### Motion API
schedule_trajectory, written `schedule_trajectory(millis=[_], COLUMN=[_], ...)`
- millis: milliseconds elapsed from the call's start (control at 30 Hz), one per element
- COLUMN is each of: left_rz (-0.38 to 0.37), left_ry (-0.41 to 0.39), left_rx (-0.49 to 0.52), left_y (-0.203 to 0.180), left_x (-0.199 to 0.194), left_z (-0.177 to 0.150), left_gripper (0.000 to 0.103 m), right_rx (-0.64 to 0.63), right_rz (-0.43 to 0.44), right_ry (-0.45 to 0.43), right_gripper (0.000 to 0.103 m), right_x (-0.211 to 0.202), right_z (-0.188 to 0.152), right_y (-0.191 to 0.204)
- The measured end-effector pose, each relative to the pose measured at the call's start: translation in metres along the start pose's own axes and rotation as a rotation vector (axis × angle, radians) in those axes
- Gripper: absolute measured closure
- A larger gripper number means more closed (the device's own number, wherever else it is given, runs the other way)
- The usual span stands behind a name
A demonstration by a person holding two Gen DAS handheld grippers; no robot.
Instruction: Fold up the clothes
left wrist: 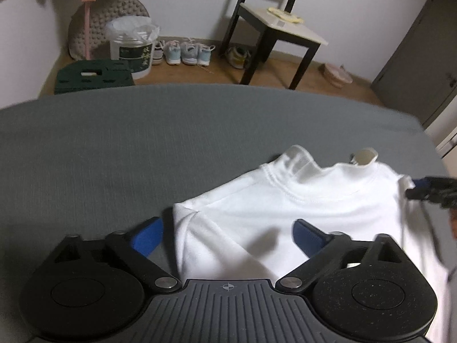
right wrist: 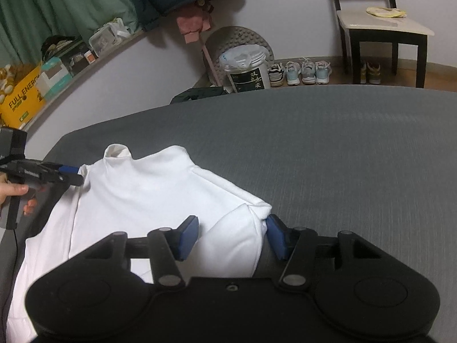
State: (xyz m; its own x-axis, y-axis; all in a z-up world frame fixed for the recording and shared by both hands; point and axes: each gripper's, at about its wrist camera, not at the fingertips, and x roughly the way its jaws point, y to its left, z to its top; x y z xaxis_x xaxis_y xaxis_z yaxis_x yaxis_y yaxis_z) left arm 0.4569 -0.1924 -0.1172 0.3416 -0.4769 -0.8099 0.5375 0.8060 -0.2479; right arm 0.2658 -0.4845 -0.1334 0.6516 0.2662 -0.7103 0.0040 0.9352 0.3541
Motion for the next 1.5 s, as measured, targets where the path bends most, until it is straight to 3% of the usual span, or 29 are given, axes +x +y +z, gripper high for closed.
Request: schedule_trajectory(millis=[67,100,133,267,333,567,667,733,933,1167,1233,1333,1500], left_rz=[0.019,0.022,0.025,0.015,0.047,0.105,0.127,0.121,0.004,-0.119,-0.164,-0.205,-0.215], left_ry=[0.001,0.003,0.005,0.016,0.004,-0.078,-0.120,-0.163,-0.284,-0.410,-0.413,-0.381,-0.285], left_rx=[-0.010,-0.025,-0.040,0.012,0.004,-0.006,-0.001,0.005,0.030,0.078,0.084,0.110,0.127], left_y=[0.001,0.005,0.009,0.009,0.010,0.003,-0.001,-0.002,-0.006,-0.010,-0.007,-0.007,-0.009], left_x=[-0.004,-0.006,-0.008,-0.011,-0.011,-0.011,-0.016,-0.027,-0.087,-0.171,-0.191,-0.213,-0.222], left_z=[0.002,0.003,0.004,0.000,0.000,-0.007,-0.015,-0.018,-0.032,-0.096,-0.127,-0.181,-0.257], left_gripper=[0.029,0.056,0.069,0.074,0.093,0.097,0.098,0.098,0.098,0.098,0.098,0.098,0.098], right_rx=[0.002,0.007,0.011,0.024,0.035,0.095,0.064,0.032,-0.100,-0.170,-0.183,-0.192,-0.230], right_rz=[0.005,0.009,0.012,0.021,0.011,-0.037,-0.049,-0.054,-0.013,0.105,0.129,0.152,0.126], right_ry=[0.007,0.006,0.006,-0.005,-0.013,-0.071,-0.107,-0.132,-0.198,-0.264,-0.255,-0.197,-0.025], right_gripper=[0.066,0.067,0.068,0.075,0.081,0.094,0.095,0.096,0.096,0.096,0.096,0.096,0.096], right_x=[-0.001,-0.002,-0.002,-0.003,-0.001,0.002,-0.008,-0.017,-0.066,-0.141,-0.162,-0.184,-0.187], right_z=[-0.001,-0.001,-0.002,-0.003,-0.003,-0.010,-0.013,-0.014,-0.020,-0.067,-0.091,-0.134,-0.199], right_y=[-0.002,-0.003,-0.005,-0.007,-0.007,-0.003,0.006,0.012,0.043,0.087,0.100,0.114,0.127])
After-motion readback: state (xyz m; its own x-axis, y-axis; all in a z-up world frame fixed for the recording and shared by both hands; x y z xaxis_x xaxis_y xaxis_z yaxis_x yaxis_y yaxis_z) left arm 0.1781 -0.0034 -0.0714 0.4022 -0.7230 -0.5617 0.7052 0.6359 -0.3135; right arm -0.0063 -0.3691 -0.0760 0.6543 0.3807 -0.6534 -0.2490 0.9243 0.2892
